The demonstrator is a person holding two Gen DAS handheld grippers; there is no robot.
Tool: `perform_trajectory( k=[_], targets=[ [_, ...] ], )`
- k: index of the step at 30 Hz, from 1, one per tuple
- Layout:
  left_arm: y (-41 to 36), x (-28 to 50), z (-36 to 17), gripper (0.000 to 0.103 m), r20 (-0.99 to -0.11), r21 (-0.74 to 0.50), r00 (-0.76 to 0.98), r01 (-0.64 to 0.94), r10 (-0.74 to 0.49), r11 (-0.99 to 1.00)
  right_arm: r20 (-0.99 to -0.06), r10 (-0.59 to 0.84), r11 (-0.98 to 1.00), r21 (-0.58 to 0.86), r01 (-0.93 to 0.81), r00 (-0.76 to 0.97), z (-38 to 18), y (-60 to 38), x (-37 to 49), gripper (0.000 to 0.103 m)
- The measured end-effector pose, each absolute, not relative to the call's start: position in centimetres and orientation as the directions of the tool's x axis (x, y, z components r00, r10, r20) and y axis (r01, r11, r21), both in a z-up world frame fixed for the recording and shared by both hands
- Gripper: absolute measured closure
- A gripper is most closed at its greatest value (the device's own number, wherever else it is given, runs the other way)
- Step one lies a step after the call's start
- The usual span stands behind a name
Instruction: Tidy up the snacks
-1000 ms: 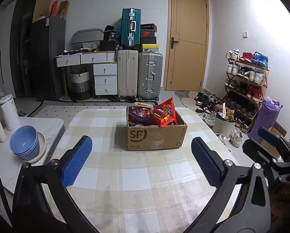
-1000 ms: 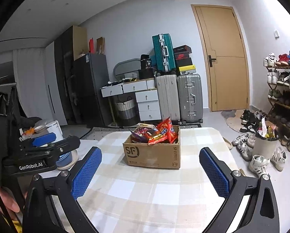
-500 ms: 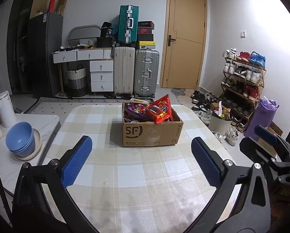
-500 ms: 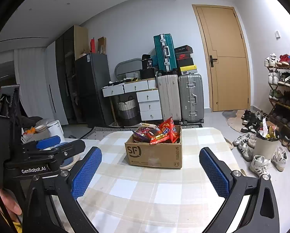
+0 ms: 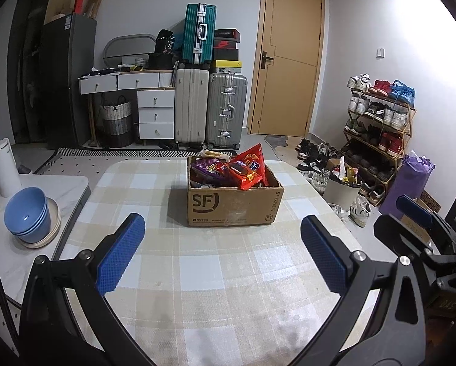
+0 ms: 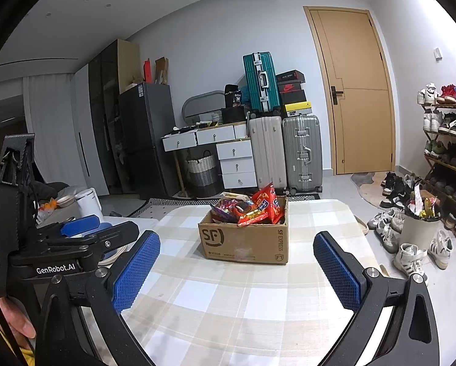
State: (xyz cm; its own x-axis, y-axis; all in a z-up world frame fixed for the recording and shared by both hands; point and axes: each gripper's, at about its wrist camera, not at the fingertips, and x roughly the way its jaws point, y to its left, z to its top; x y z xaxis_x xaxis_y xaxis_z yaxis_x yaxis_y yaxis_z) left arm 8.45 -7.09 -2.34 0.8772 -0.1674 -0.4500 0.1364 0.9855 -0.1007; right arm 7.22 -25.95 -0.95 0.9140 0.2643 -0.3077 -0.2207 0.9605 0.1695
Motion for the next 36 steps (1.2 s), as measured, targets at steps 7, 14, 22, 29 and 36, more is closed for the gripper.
perform_trajectory(
  k=[7,14,22,29,36],
  targets=[
    [-7.1,8.7,-2.6,0.001,-0.452,-0.096,0.876,0.139,-0.167,0.986,-0.308,0.265,0.96,0.171,-0.221,0.914,-1.0,-25.9,7.4,0.001],
    [-6.8,8.9,-3.1,0.001,-0.458,-0.085,0.874,0.136,-0.16,0.987,-0.309,0.265,0.96,0.17,-0.221,0.914,-1.2,-26.0,7.3,0.001],
    [-6.7,9.2,-3.7,0.001,-0.468,-0.076,0.871,0.128,-0.148,0.989,-0.31,0.273,0.958,0.178,-0.227,0.911,-1.9,-25.8,7.4,0.001],
    [-6.4,9.2,-4.3,0.001,-0.471,-0.068,0.872,0.118,-0.136,0.991,-0.312,0.274,0.957,0.18,-0.226,0.91,-2.1,-25.9,7.2,0.001],
    [-6.4,9.5,-4.9,0.001,-0.481,-0.051,0.868,0.114,-0.125,0.992,-0.319,0.276,0.956,0.183,-0.227,0.906,-2.8,-25.8,7.1,0.001]
  ],
)
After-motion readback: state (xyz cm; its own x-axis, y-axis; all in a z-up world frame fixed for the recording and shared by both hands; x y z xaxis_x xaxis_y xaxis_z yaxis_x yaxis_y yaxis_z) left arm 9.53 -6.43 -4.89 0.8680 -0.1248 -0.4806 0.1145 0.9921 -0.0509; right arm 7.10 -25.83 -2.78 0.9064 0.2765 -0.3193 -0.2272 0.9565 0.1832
